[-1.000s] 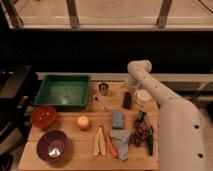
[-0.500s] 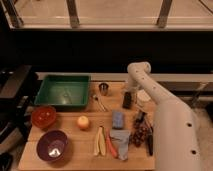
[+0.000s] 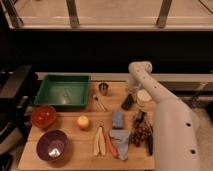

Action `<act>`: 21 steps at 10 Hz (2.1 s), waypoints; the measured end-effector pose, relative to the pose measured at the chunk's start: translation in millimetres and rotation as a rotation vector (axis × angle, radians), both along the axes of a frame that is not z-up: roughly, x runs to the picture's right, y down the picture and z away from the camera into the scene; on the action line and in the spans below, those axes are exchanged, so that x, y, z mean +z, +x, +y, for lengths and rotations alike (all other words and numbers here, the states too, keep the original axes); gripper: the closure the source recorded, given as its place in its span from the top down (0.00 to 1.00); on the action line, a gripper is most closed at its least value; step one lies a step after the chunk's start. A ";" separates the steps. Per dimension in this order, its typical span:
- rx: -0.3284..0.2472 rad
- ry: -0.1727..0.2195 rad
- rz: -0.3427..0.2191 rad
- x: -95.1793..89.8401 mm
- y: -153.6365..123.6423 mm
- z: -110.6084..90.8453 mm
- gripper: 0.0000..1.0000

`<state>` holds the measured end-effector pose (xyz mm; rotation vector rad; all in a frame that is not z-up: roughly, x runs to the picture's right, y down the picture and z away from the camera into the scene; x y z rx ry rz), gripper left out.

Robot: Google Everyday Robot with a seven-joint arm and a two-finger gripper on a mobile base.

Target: Place eraser in metal cup

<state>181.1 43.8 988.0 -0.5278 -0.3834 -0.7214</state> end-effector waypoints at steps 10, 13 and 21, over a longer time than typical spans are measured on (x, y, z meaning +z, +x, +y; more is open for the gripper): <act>0.143 0.207 -0.041 -54.7 -25.8 -97.3 0.00; 0.228 0.318 -0.110 -68.8 -49.5 -144.3 0.00; 0.222 0.267 -0.251 -35.1 -125.7 -130.1 0.10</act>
